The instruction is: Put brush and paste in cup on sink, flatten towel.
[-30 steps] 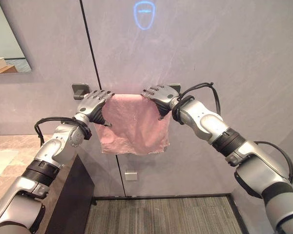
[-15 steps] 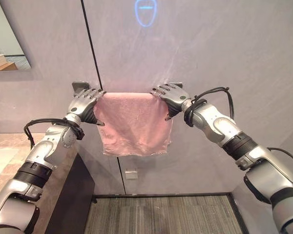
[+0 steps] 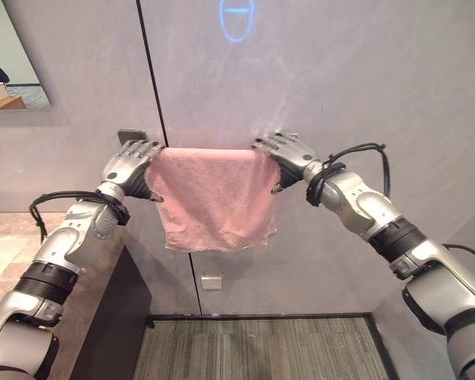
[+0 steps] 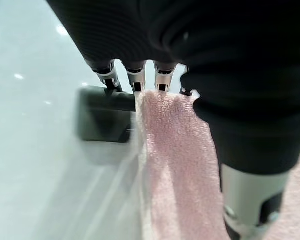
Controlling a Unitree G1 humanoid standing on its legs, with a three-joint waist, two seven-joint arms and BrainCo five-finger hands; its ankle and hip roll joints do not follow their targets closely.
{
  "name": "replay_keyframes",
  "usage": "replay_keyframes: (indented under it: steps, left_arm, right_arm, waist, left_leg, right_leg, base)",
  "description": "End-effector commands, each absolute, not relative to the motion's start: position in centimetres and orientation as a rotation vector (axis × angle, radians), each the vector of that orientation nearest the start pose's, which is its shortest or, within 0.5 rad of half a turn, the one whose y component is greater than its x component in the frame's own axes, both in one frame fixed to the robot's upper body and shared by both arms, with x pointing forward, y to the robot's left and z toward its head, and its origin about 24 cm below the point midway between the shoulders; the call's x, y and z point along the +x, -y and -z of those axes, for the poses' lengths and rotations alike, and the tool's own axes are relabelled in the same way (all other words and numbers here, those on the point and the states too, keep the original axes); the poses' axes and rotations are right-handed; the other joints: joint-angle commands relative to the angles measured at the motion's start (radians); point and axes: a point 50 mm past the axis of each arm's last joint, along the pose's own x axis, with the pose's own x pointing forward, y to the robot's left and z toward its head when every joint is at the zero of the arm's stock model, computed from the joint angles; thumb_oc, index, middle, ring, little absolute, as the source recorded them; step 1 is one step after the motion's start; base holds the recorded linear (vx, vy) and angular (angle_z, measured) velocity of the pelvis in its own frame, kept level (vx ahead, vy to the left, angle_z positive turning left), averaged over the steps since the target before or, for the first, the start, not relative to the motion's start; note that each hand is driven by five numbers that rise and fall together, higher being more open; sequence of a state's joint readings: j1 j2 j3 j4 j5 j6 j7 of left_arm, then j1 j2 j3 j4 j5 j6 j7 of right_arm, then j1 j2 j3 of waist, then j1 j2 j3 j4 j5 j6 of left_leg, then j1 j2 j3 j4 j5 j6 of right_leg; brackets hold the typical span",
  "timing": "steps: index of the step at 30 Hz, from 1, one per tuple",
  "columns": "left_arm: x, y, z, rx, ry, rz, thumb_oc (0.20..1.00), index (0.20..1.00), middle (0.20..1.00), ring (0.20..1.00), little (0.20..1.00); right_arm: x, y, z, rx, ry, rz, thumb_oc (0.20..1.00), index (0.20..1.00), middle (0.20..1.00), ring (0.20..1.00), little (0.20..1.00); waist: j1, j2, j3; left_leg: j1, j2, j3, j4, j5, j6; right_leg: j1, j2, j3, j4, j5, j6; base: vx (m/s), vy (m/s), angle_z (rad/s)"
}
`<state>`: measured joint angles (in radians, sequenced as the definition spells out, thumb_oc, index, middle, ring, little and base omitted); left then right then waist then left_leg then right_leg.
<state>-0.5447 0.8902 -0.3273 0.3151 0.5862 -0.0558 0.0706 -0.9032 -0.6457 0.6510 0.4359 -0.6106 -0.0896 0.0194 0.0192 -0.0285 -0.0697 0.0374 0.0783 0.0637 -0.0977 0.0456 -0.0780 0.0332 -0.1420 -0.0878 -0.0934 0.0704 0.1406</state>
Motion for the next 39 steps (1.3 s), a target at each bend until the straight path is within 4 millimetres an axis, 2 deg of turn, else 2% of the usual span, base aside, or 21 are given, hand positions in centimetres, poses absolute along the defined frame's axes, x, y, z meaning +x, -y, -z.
replay_keyframes:
  steps: [1, 4, 7, 11, 17, 21, 24, 27, 29, 30, 31, 33, 35, 39]
  left_arm:
    - [31.5, -32.7, -14.1, 1.582, -0.11, -0.089, 1.0, 1.0, 1.0, 1.0, 1.0]
    - [30.9, -33.0, -14.0, 1.633, -0.114, -0.066, 1.0, 1.0, 1.0, 1.0, 1.0]
    - [30.6, -33.2, -14.0, 1.646, -0.118, -0.065, 1.0, 1.0, 1.0, 1.0, 1.0]
    - [30.4, -33.8, -14.2, 1.649, -0.132, -0.08, 1.0, 1.0, 1.0, 1.0, 1.0]
    - [30.6, -33.6, -14.1, 1.64, -0.13, -0.074, 1.0, 1.0, 1.0, 1.0, 1.0]
    - [30.6, -33.6, -14.2, 1.627, -0.125, -0.081, 1.0, 1.0, 1.0, 1.0, 1.0]
    - [30.3, -33.7, -14.3, 1.625, -0.116, -0.089, 1.0, 1.0, 1.0, 1.0, 1.0]
    - [30.1, -33.8, -14.2, 1.618, -0.117, -0.095, 1.0, 1.0, 1.0, 1.0, 1.0]
    - [29.8, -34.1, -14.1, 1.607, -0.123, -0.108, 1.0, 1.0, 1.0, 1.0, 1.0]
    - [29.7, -34.1, -14.1, 1.608, -0.123, -0.108, 1.0, 1.0, 1.0, 1.0, 1.0]
    - [29.6, -34.1, -14.1, 1.605, -0.123, -0.111, 1.0, 1.0, 1.0, 1.0, 1.0]
    - [29.5, -34.1, -14.0, 1.606, -0.123, -0.109, 1.0, 1.0, 1.0, 1.0, 1.0]
    - [29.4, -34.0, -13.8, 1.601, -0.122, -0.104, 1.0, 1.0, 1.0, 1.0, 1.0]
    - [29.5, -33.7, -13.8, 1.594, -0.114, -0.089, 1.0, 1.0, 1.0, 1.0, 1.0]
  right_arm:
    - [36.3, 28.9, -16.2, -1.643, -0.111, 0.007, 1.0, 1.0, 1.0, 1.0, 1.0]
    - [36.0, 28.7, -17.8, -1.63, -0.032, 0.036, 1.0, 1.0, 1.0, 1.0, 1.0]
    - [35.7, 28.5, -18.2, -1.649, -0.008, 0.029, 1.0, 1.0, 1.0, 1.0, 1.0]
    - [35.4, 29.1, -17.7, -1.701, -0.049, -0.007, 1.0, 1.0, 1.0, 1.0, 1.0]
    - [35.2, 30.2, -16.6, -1.751, -0.126, -0.03, 1.0, 1.0, 1.0, 1.0, 1.0]
    - [35.0, 30.2, -17.5, -1.753, -0.086, -0.003, 1.0, 1.0, 1.0, 1.0, 1.0]
    - [34.8, 28.5, -20.1, -1.759, 0.081, 0.026, 1.0, 1.0, 1.0, 1.0, 1.0]
    - [34.4, 27.4, -21.5, -1.748, 0.177, 0.03, 1.0, 1.0, 1.0, 1.0, 1.0]
    - [33.3, 25.6, -22.9, -1.72, 0.31, 0.005, 1.0, 1.0, 1.0, 1.0, 1.0]
    - [33.1, 25.6, -22.9, -1.719, 0.309, 0.004, 1.0, 1.0, 1.0, 1.0, 1.0]
    - [32.2, 23.8, -23.7, -1.693, 0.417, -0.04, 1.0, 1.0, 1.0, 1.0, 1.0]
    - [31.6, 23.4, -24.0, -1.684, 0.449, -0.057, 1.0, 1.0, 1.0, 1.0, 1.0]
    - [30.5, 21.7, -24.8, -1.669, 0.563, -0.094, 1.0, 1.0, 1.0, 1.0, 1.0]
    - [29.8, 20.4, -25.1, -1.655, 0.631, -0.14, 1.0, 1.0, 1.0, 1.0, 1.0]
  waist:
    - [0.007, -0.009, 0.012]
    - [0.009, -0.009, 0.013]
    - [0.011, -0.01, 0.015]
    - [0.011, -0.013, 0.019]
    - [0.01, -0.015, 0.021]
    - [0.009, -0.016, 0.021]
    - [0.005, -0.013, 0.019]
    - [0.003, -0.011, 0.018]
    - [-0.004, -0.008, 0.016]
    - [-0.003, -0.009, 0.015]
    - [-0.007, -0.007, 0.015]
    - [-0.009, -0.007, 0.014]
    - [-0.012, -0.007, 0.013]
    - [-0.011, -0.008, 0.014]
  left_leg:
    - [0.056, -0.035, 0.034, 0.012, -0.055, 0.042]
    - [0.058, -0.035, 0.041, 0.012, -0.057, 0.042]
    - [0.057, -0.033, 0.047, 0.012, -0.057, 0.042]
    - [0.055, -0.029, 0.052, 0.011, -0.054, 0.039]
    - [0.051, -0.03, 0.048, 0.011, -0.052, 0.038]
    - [0.051, -0.03, 0.044, 0.011, -0.053, 0.038]
    - [0.049, -0.032, 0.042, 0.011, -0.054, 0.039]
    - [0.051, -0.033, 0.042, 0.011, -0.055, 0.04]
    - [0.053, -0.034, 0.044, 0.011, -0.057, 0.042]
    - [0.053, -0.034, 0.044, 0.011, -0.057, 0.042]
    - [0.053, -0.034, 0.045, 0.011, -0.057, 0.043]
    - [0.054, -0.035, 0.046, 0.011, -0.058, 0.044]
    - [0.054, -0.035, 0.048, 0.011, -0.059, 0.045]
    - [0.051, -0.036, 0.05, 0.011, -0.057, 0.045]
  right_leg:
    - [-0.057, -0.031, 0.043, 0.038, 0.062, 0.029]
    - [-0.059, -0.028, 0.05, 0.032, 0.066, 0.031]
    - [-0.063, -0.028, 0.054, 0.031, 0.07, 0.033]
    - [-0.066, -0.025, 0.057, 0.029, 0.073, 0.033]
    - [-0.064, -0.026, 0.05, 0.027, 0.074, 0.034]
    - [-0.064, -0.027, 0.048, 0.029, 0.073, 0.034]
    - [-0.065, -0.027, 0.049, 0.03, 0.072, 0.034]
    - [-0.066, -0.027, 0.05, 0.031, 0.072, 0.034]
    - [-0.066, -0.026, 0.054, 0.033, 0.071, 0.033]
    - [-0.066, -0.026, 0.054, 0.033, 0.071, 0.033]
    - [-0.068, -0.026, 0.056, 0.035, 0.07, 0.032]
    - [-0.068, -0.026, 0.056, 0.035, 0.07, 0.033]
    - [-0.07, -0.026, 0.058, 0.034, 0.071, 0.035]
    - [-0.074, -0.025, 0.061, 0.035, 0.073, 0.035]
  base:
    - [0.0, 0.0, 0.0]
    - [0.0, -0.002, -0.01]
    - [-0.01, -0.003, -0.12]
    - [-0.02, -0.009, -0.22]
    - [-0.01, -0.001, -0.05]
    - [0.0, 0.0, 0.0]
    - [0.0, 0.002, 0.01]
    - [0.0, 0.0, 0.0]
    - [0.0, 0.0, 0.0]
    - [0.0, 0.0, 0.0]
    - [0.0, 0.0, 0.0]
    - [0.0, 0.0, 0.0]
    - [0.0, 0.0, 0.0]
    - [-0.01, 0.002, -0.02]
